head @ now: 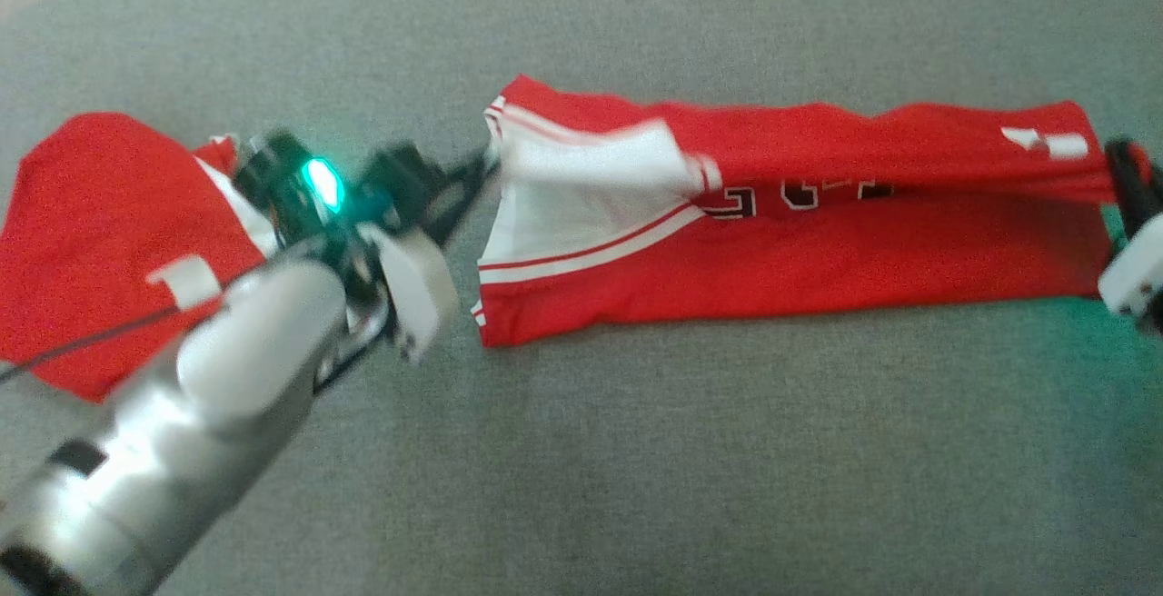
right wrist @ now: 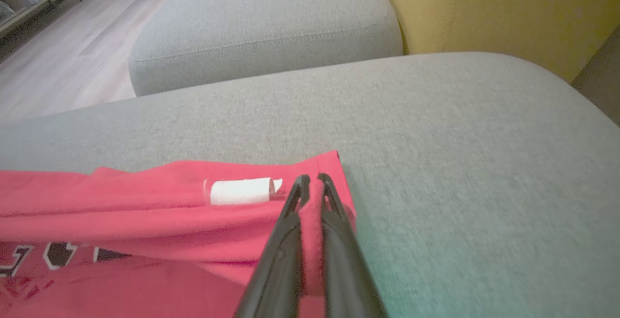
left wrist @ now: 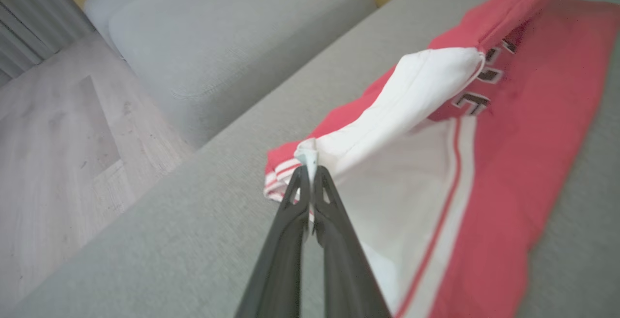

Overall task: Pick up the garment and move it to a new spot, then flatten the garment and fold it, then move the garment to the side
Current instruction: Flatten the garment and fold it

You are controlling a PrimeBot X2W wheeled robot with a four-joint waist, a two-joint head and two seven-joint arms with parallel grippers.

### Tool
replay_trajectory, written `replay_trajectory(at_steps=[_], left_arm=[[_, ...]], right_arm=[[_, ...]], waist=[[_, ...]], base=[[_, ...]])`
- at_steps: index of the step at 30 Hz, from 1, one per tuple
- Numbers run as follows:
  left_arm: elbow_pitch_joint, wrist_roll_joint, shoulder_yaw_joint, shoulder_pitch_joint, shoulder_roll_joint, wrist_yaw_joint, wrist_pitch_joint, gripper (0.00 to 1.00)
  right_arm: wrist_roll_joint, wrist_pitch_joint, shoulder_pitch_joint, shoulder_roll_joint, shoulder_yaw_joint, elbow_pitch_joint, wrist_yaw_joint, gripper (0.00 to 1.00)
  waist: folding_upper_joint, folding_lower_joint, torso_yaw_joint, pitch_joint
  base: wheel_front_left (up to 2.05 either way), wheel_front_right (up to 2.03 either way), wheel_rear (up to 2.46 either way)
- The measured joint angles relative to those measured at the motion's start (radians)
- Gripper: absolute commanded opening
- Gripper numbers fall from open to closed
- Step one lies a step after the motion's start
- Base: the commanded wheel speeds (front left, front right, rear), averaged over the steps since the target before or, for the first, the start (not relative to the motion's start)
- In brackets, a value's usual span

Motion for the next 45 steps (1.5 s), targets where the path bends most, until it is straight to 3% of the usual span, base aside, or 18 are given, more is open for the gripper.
replay_trajectory(at_steps=[8,11,23,24,25,26,27,32,37,42,45], left_arm=[[-0.271,-0.085,-0.068,0.135,0.121,-0.009,0.229,0.0],[-0.344,-0.089,-0.078,0.156,0.154,0.013,0.269,0.0],[-0.418,-0.063,-0.119,0.189,0.173,0.069,0.31,0.0],[-0.415,-0.063,-0.121,0.189,0.17,0.069,0.309,0.0],[-0.413,-0.063,-0.121,0.189,0.167,0.071,0.309,0.48],[-0.408,-0.063,-0.12,0.189,0.162,0.078,0.302,0.95],[-0.402,-0.062,-0.119,0.189,0.155,0.086,0.293,1.0],[-0.378,-0.077,-0.078,0.192,0.126,0.127,0.229,1.0],[-0.339,-0.099,0.04,0.192,0.093,0.226,0.075,1.0],[-0.301,-0.15,0.186,0.206,0.031,0.324,-0.16,1.0],[-0.286,-0.17,0.258,0.25,0.002,0.357,-0.229,1.0]], right_arm=[[0.055,0.089,0.112,-0.058,0.047,-0.028,0.0,0.0],[0.075,0.131,0.132,-0.073,0.063,-0.043,0.0,0.0],[0.075,0.199,0.144,-0.096,0.098,-0.07,0.0,0.0],[0.077,0.201,0.144,-0.096,0.098,-0.067,0.0,0.27],[0.079,0.2,0.143,-0.096,0.097,-0.066,0.0,1.0],[0.08,0.199,0.143,-0.095,0.09,-0.063,0.0,1.0],[0.082,0.198,0.141,-0.094,0.083,-0.057,0.0,1.0],[0.096,0.115,0.121,-0.081,0.013,-0.054,0.0,1.0],[0.035,-0.065,0.074,-0.058,-0.028,-0.108,0.0,1.0],[0.0,-0.236,0.07,0.037,-0.067,-0.192,0.0,1.0],[-0.044,-0.281,0.088,0.093,-0.101,-0.249,0.0,1.0]], waist=[[0.0,0.0,0.016,-0.064],[0.0,0.0,0.013,-0.07],[0.0,0.0003,0.002,-0.031],[0.0,0.0003,0.002,-0.028],[0.0,0.0003,0.001,-0.024],[0.0,0.0003,0.001,-0.022],[0.0,0.0004,0.0,-0.02],[0.0,0.0003,-0.002,-0.033],[0.0,0.0003,0.0,-0.06],[0.0,0.0002,0.004,-0.095],[0.0,0.0002,0.007,-0.114]], base=[[0.0,0.0,0.0],[0.0,0.0,0.0],[0.0,0.0,0.0],[0.0,0.0,0.0],[0.0,0.0,0.0],[0.0,0.0,0.0],[0.0,0.0,0.0],[0.0,0.0,0.0],[0.0,0.0,0.0],[0.0,0.0,0.0],[0.0,0.0,0.0]])
